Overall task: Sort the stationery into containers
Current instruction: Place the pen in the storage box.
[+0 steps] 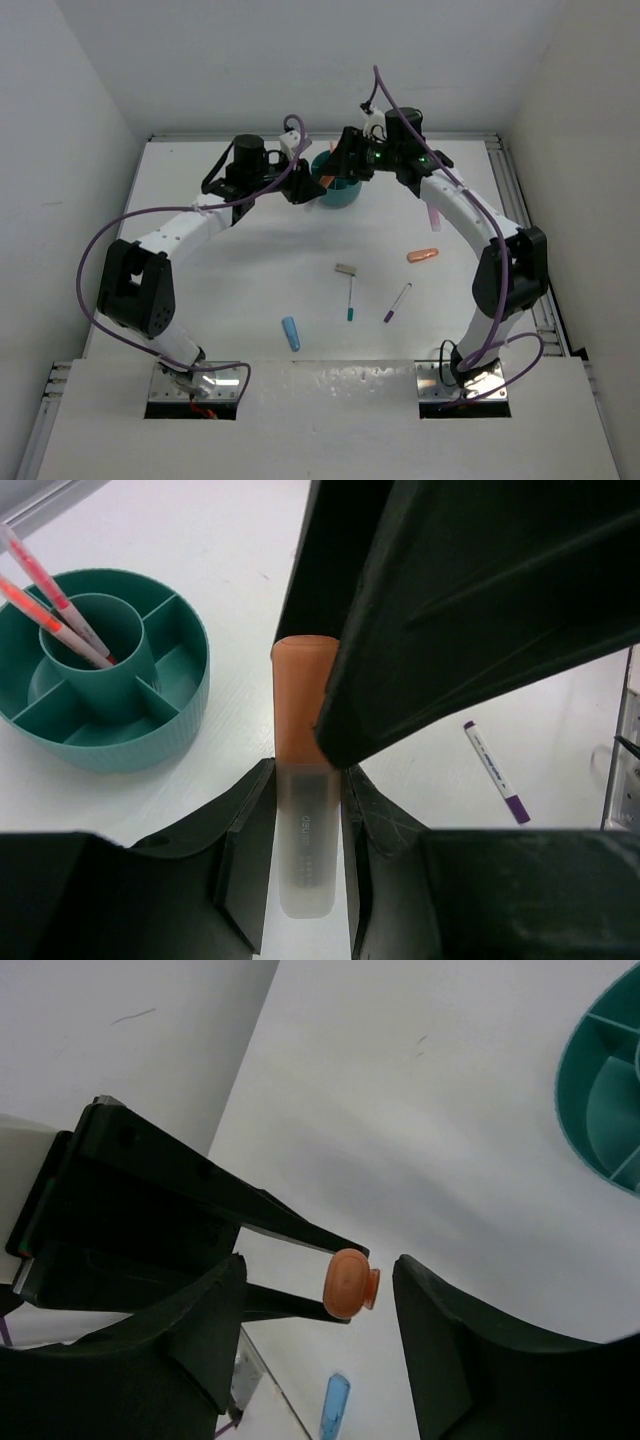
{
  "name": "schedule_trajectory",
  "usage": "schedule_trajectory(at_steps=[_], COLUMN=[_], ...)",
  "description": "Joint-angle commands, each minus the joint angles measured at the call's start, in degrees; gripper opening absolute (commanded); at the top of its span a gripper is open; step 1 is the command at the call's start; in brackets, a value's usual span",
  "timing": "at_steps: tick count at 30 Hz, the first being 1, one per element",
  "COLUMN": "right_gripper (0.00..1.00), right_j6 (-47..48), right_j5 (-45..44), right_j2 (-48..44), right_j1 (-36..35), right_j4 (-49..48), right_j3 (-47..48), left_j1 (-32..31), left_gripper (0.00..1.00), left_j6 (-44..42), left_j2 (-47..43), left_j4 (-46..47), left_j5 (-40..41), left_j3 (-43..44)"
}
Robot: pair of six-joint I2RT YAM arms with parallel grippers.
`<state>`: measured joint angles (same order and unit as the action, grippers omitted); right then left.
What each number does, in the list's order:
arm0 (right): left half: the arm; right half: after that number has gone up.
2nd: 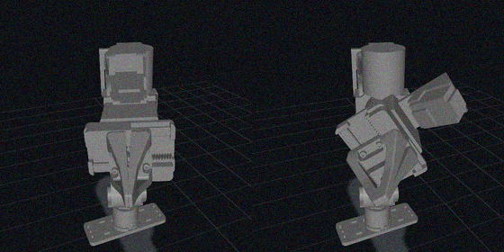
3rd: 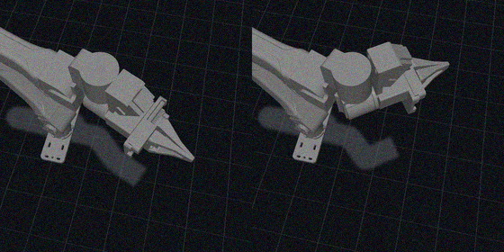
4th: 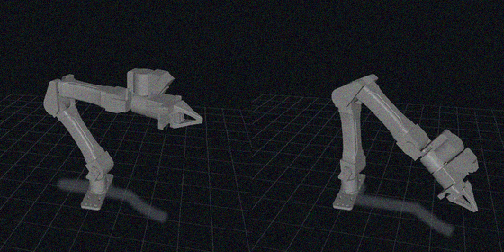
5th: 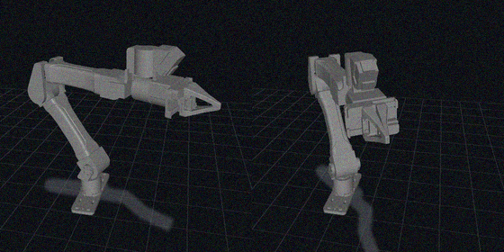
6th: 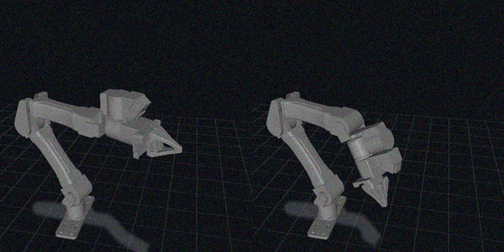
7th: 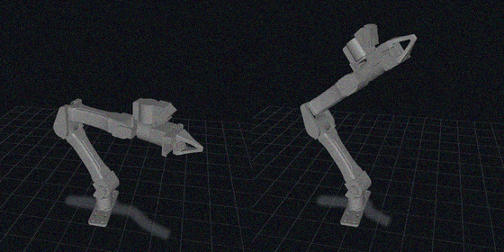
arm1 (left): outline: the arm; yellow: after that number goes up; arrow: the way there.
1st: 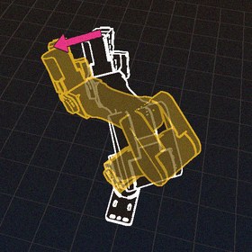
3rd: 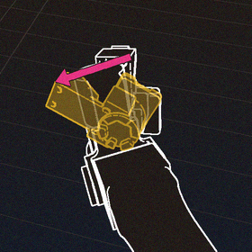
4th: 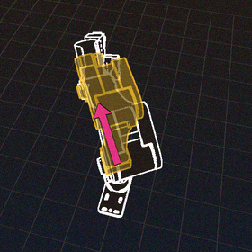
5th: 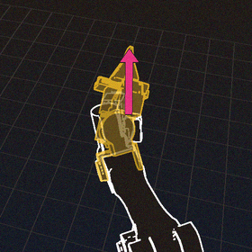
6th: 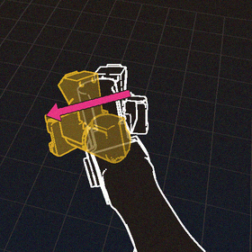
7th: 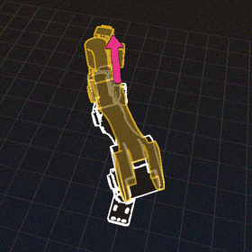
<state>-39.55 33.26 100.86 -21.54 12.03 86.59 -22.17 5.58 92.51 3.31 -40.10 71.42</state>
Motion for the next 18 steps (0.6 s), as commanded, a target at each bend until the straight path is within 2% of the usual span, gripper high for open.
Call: schedule_trajectory(at_steps=[1, 7, 8, 10, 11, 12, 13, 14, 16, 18], right_gripper=[0.59, 0.36, 0.28, 0.2, 0.12, 0.08, 0.04, 0.0, 0.0, 0.0], right_j6=[-0.3, 0.0, -0.1, 0.0, 0.3, 0.4, 0.4, 1.0, 2.0, 4.1], right_j5=[0.2, -1.0, -1.1, -1.2, -1.3, -1.6, -2.0, -2.4, -4.2, -6.5], right_j2=[1.0, 2.1, 2.2, 2.4, 2.5, 2.8, 2.9, 3.1, 3.8, 5.0], right_j1=[-0.7, -0.6, -0.7, -0.6, -0.6, -0.3, -0.1, 0.3, 1.5, 3.0], right_j4=[-1.9, -1.4, -1.4, -1.2, -1.0, -1.0, -0.9, -0.5, -0.3, 0.5], right_j3=[2.4, 2.4, 2.4, 2.6, 3.1, 3.2, 3.6, 4.3, 5.2, 7.3], left_j1=[-0.8, -1.1, -1.1, -1.0, -0.9, -0.9, -0.9, -0.8, -0.2, 0.5], left_gripper=[0.04, 0.04, 0.04, 0.05, 0.09, 0.17, 0.38, 0.51, 0.71, 0.83], left_j6=[-1.0, -1.3, -1.4, -1.7, -1.9, -1.8, -1.8, -1.9, -2.2, -3.1], left_j2=[-0.2, -0.8, -0.9, -1.1, -1.2, -1.2, -1.3, -1.3, -1.5, -2.0], left_j4=[1.3, 1.9, 1.9, 2.0, 2.0, 2.0, 2.0, 1.4, 0.3, -0.9], left_j5=[-1.3, -1.0, -0.9, -0.7, -0.6, -0.2, 0.7, 1.2, 3.6, 4.8], left_j3=[1.4, 1.3, 1.4, 1.3, 1.3, 1.3, 1.2, 1.4, 1.4, 1.2])
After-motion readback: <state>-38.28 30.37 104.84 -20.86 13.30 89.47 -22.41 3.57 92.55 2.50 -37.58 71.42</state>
